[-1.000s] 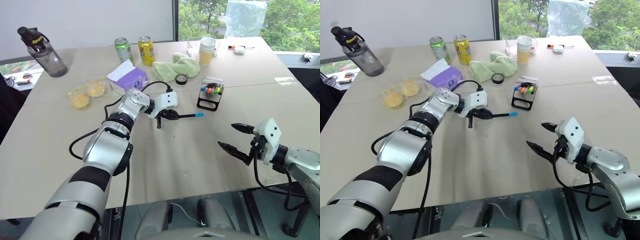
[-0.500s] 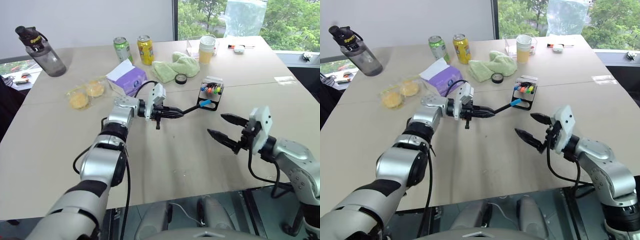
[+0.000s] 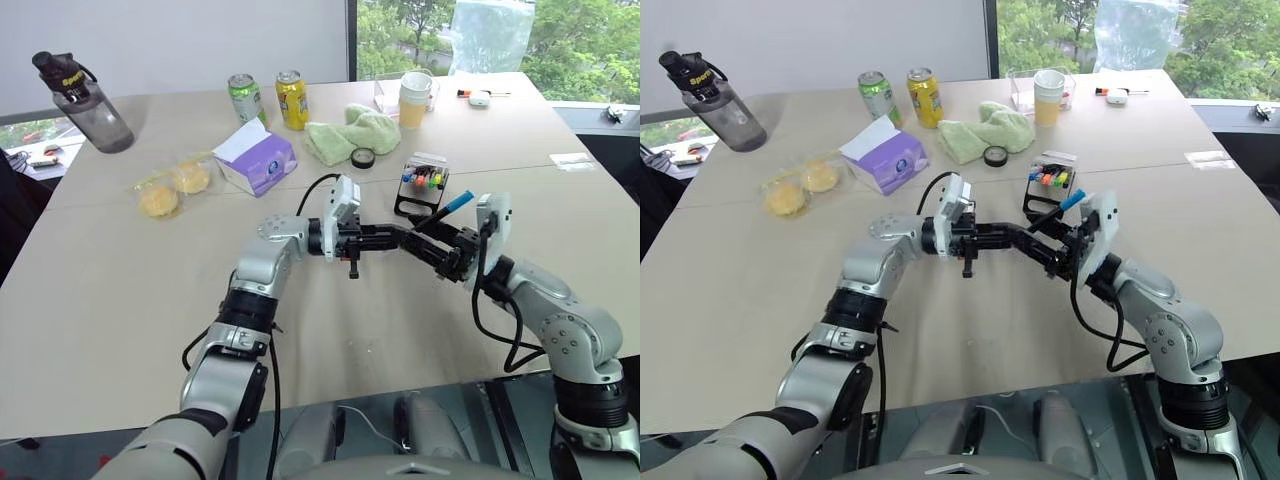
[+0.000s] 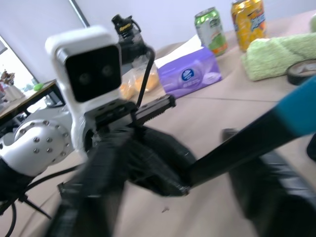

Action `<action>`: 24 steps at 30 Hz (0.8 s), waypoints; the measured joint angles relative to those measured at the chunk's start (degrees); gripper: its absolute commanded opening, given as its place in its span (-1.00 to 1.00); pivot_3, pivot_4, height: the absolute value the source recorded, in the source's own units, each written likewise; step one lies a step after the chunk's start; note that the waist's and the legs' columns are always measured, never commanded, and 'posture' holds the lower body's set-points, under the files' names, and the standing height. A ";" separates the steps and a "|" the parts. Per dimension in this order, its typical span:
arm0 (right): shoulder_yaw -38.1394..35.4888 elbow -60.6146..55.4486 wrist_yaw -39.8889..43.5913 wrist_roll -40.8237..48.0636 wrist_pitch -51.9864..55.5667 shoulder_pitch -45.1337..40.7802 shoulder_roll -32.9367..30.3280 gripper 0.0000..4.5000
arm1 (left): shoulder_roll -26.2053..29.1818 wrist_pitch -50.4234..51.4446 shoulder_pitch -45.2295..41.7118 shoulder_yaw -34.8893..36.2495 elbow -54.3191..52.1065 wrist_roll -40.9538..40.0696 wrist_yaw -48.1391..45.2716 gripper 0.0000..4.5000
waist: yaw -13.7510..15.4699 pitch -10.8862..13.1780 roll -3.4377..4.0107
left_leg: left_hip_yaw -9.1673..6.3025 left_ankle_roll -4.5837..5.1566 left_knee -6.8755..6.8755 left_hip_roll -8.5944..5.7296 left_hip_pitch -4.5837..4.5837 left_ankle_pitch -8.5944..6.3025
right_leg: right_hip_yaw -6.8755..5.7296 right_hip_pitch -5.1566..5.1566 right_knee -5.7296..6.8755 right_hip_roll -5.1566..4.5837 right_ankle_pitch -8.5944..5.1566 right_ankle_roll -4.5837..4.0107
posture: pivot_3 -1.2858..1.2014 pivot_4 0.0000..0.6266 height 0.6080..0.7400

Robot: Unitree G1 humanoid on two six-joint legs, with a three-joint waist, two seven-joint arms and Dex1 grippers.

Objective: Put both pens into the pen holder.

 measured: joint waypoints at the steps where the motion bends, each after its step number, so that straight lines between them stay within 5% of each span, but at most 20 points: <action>1: -0.60 0.03 -0.17 0.18 0.00 -0.05 -0.20 -0.46 | 0.17 -0.03 0.00 0.00 -0.24 -0.45 0.07 -1.00 | -0.01 0.00 0.00 | 0.01 0.00 0.00 0.00 0.01 0.00 | 0.00 0.00 0.00 0.00 0.00 0.00 | 0.03 -0.52 1.00; 4: -1.01 0.17 0.38 1.87 0.21 -0.11 -0.35 -0.96 | 0.44 -0.48 -0.01 -1.03 -0.58 -0.48 0.43 -1.00 | -0.03 0.00 0.00 | 0.01 0.00 -0.03 0.00 0.01 0.00 | 0.00 0.00 -0.01 0.00 0.00 0.00 | 0.03 -0.52 1.00; 7: -1.01 0.18 0.69 2.09 0.53 -0.09 -0.94 -0.97 | 0.84 -0.85 0.00 -1.75 -0.57 -0.51 0.40 -1.00 | 0.00 0.00 0.00 | 0.02 0.00 -0.03 0.00 0.00 0.00 | 0.01 0.00 -0.01 0.00 0.00 0.00 | 0.03 -0.52 1.00; 15: -1.71 0.10 0.17 -0.84 -2.11 -1.73 -3.04 -0.97 | 2.28 -1.61 1.01 -1.94 0.14 -0.38 3.37 0.58 | -0.06 0.01 0.01 | 0.03 0.00 -0.03 0.00 0.01 0.00 | 0.01 -0.01 -0.01 0.01 0.00 0.00 | 0.03 -0.52 1.00; 24: 5.23 6.50 1.69 -27.07 -26.98 -12.12 -9.63 -0.97 | 9.66 -0.66 10.48 0.33 -12.79 -0.23 11.78 0.58 | -0.26 0.04 0.06 | 0.15 -0.01 -0.15 0.04 0.06 0.00 | 0.13 -0.06 -0.03 0.02 0.00 0.00 | 0.03 -0.52 1.00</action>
